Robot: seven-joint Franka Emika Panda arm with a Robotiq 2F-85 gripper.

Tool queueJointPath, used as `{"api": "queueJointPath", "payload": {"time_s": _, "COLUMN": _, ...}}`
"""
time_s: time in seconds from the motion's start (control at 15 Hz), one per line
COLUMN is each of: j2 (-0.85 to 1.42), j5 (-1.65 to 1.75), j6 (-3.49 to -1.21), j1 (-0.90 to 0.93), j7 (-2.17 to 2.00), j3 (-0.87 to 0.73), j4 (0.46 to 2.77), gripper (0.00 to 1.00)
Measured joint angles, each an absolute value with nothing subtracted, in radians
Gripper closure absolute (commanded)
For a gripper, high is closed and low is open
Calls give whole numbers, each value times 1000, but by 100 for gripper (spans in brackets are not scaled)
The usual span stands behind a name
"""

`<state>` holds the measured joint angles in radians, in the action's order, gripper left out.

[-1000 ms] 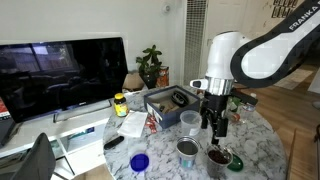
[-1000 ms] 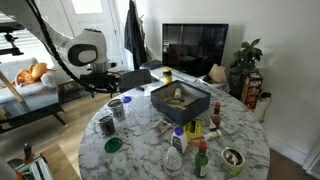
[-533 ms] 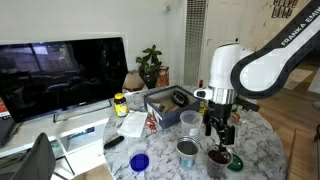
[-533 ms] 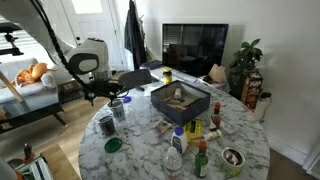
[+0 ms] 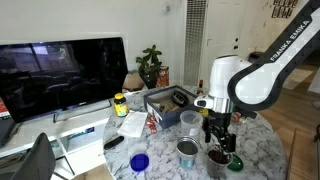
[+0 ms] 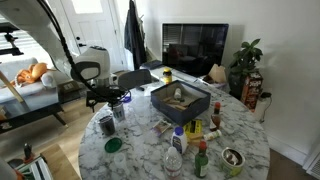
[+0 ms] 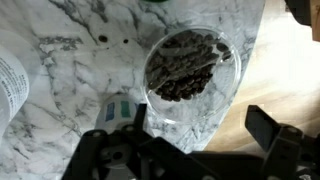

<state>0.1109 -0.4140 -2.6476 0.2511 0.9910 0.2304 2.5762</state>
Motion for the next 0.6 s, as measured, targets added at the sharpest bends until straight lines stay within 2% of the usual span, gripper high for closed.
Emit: {"api": "queueJointPath", "payload": {"time_s": 0.6, "j2": 173, "j5": -410, "j6": -2767, "j1": 196, "j7": 1014, "j3": 284, "j4": 2573, "gripper": 0}}
